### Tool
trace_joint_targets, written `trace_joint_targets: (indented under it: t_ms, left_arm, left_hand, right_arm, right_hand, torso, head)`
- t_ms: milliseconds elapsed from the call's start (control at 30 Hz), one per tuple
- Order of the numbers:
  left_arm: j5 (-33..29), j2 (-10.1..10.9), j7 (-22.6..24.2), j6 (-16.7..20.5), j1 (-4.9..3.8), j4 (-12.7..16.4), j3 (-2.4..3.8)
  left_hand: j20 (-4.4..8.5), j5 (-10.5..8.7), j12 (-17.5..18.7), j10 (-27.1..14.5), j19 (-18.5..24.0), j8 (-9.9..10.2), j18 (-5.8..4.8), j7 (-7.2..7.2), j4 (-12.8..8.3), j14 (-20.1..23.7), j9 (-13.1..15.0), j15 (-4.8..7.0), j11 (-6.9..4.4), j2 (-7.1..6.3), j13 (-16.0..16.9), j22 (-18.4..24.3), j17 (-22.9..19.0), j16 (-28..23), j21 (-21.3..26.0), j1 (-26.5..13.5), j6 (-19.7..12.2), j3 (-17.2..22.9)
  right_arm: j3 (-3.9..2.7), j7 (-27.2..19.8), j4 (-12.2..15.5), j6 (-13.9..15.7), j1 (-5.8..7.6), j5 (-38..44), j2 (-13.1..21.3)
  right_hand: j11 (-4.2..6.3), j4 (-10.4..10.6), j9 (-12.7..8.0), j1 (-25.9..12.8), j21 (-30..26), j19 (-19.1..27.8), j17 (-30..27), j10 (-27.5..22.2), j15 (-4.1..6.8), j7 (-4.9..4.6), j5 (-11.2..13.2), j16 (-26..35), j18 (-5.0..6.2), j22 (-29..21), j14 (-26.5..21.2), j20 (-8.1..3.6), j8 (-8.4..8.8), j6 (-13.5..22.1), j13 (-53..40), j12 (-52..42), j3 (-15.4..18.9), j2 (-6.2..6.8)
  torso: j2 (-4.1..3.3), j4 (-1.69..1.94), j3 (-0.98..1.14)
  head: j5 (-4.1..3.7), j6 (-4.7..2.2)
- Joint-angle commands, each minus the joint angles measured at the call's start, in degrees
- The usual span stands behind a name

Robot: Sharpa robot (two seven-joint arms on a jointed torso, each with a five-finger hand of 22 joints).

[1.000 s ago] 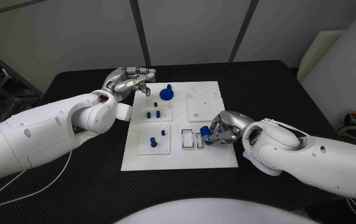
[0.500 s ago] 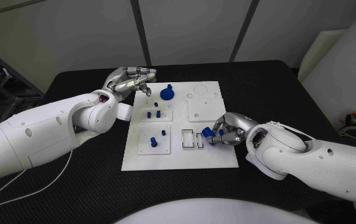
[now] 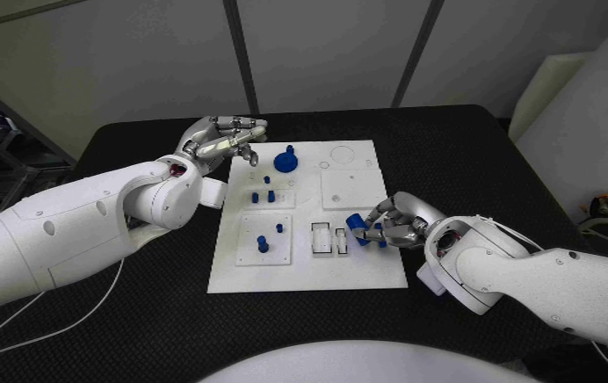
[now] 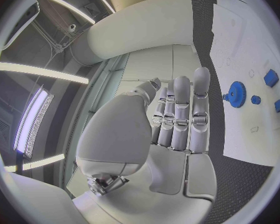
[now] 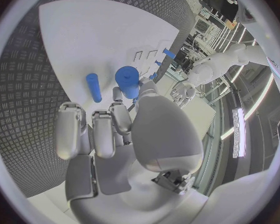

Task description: Assemble the parts on the task board

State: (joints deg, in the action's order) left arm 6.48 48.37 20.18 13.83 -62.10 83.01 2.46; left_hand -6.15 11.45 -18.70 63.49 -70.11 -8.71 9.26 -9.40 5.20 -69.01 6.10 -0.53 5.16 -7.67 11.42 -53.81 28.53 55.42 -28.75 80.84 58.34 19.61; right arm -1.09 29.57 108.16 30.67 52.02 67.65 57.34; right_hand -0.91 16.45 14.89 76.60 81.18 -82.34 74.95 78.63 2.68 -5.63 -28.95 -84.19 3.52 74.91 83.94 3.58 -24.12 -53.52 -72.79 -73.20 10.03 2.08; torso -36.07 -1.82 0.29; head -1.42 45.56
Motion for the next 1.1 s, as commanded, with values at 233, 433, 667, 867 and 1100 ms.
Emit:
trace_joint_targets:
  t_ms: [233,433,667,867,1100]
  left_arm:
    - [-0.1,-0.1,0.1,-0.6,-0.06,0.0,0.02]
    - [-0.1,-0.2,0.2,-0.6,-0.06,0.0,0.02]
    - [-0.1,-0.2,0.2,-0.6,-0.06,0.1,0.02]
    - [-0.1,-0.2,0.2,-0.6,-0.06,0.1,0.02]
    - [-0.1,-0.2,0.1,-0.6,-0.06,0.1,0.02]
  left_hand:
    - [-0.02,-0.03,-0.4,-0.5,0.4,-0.4,1.15,-0.06,0.1,0.5,-0.1,-0.08,-0.08,0.54,0.1,0.1,-0.1,0.0,0.4,-0.1,-0.6,-0.5]
    - [-0.02,-0.03,-0.4,-0.5,0.4,-0.4,1.15,-0.06,0.1,0.5,-0.1,-0.08,-0.08,0.54,0.1,0.1,-0.1,0.0,0.4,-0.1,-0.6,-0.5]
    - [-0.02,-0.03,-0.4,-0.5,0.4,-0.4,1.15,-0.06,0.1,0.5,-0.1,-0.08,-0.08,0.54,0.1,0.1,-0.1,0.0,0.4,-0.1,-0.6,-0.5]
    - [-0.03,-0.01,-0.5,-0.6,0.4,-0.4,1.16,-0.05,0.0,0.5,-0.1,-0.08,-0.09,0.57,0.2,0.1,-0.1,0.0,0.4,0.0,-0.6,-0.5]
    - [-0.03,-0.01,-0.5,-0.6,0.4,-0.4,1.16,-0.05,0.0,0.5,-0.1,-0.08,-0.09,0.57,0.2,0.1,-0.1,0.0,0.4,0.0,-0.6,-0.5]
  right_arm:
    - [-0.04,-3.9,0.7,1.8,0.09,-4.3,-0.9]
    - [-0.05,-3.4,-0.4,-3.1,0.1,-3.6,-3.4]
    - [-0.06,-2.1,-1.4,-5.2,0.1,-1.1,-5.4]
    - [-0.08,-1.5,-1.9,-4.7,0.1,0.1,-6.3]
    - [-0.08,-1.0,-2.6,-4.5,0.1,0.6,-7.0]
  right_hand:
    - [-0.07,-0.1,0.0,-0.2,0.2,-0.3,3.1,0.4,0.22,0.15,-0.2,-0.5,-0.44,2.0,3.8,-0.1,-0.21,-0.5,-0.1,-0.1,0.4,-0.19]
    - [-0.03,-0.1,0.1,-0.4,0.1,-0.2,3.1,0.3,0.28,0.18,0.2,-0.5,-0.42,1.9,3.8,-0.16,-0.16,-0.6,0.1,0.1,0.6,-0.33]
    - [0.1,-0.1,0.3,-0.7,0.2,-0.3,3.3,0.4,0.38,0.34,-0.2,-0.5,-0.45,2.1,3.9,-0.25,-0.26,-1.1,-0.1,0.1,0.9,-0.32]
    - [0.2,0.0,0.5,-1.2,0.2,-0.3,3.3,0.4,0.47,0.47,0.3,-0.5,-0.46,2.1,3.9,-0.34,-0.33,-1.4,-0.1,0.1,1.3,-0.42]
    - [0.25,0.1,0.7,-2.1,0.1,-0.2,3.2,0.2,0.52,0.53,0.7,-0.5,-0.42,2.0,3.8,-0.4,-0.26,-1.5,0.3,0.7,1.8,-0.59]
  torso:
    - [-0.09,-0.08,-0.04]
    - [-0.08,0.15,-0.06]
    - [-0.09,0.08,-0.05]
    - [-0.11,0.1,-0.03]
    - [-0.03,0.15,-0.05]
  head:
    - [0.0,0.04]
    - [0.04,0.23]
    - [0.29,0.26]
    - [0.43,0.31]
    - [0.54,0.42]
